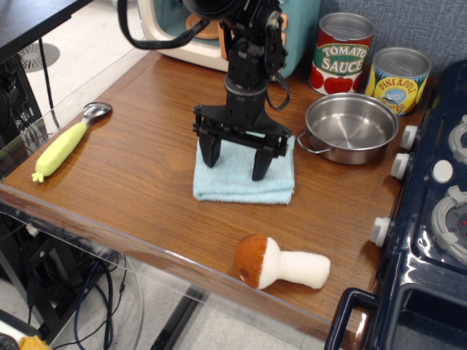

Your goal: Slide the cloth to the front of the microwave

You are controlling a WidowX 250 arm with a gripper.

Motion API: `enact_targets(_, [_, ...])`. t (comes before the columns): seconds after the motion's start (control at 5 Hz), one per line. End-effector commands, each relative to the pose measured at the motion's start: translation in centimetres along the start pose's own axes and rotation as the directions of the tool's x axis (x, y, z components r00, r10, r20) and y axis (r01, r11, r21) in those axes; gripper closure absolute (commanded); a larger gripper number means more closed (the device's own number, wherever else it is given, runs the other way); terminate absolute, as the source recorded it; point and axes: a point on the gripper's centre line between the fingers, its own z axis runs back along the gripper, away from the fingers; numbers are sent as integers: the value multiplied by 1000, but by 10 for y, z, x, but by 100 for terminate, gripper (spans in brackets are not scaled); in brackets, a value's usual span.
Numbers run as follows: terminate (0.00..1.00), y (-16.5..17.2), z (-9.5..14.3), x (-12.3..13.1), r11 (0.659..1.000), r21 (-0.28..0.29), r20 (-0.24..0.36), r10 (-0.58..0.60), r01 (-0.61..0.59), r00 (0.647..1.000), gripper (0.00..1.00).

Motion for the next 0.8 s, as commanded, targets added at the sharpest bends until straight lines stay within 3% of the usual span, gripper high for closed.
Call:
enact_targets(0.0, [0, 45, -7, 40, 986, 34, 1, 163, -162, 987, 0])
enact_targets(0.4, [0, 87, -8, 73, 953, 59, 4, 296, -296, 955, 0])
enact_targets(0.6, [0, 111, -10, 75, 929, 71, 2, 365, -364, 931, 0])
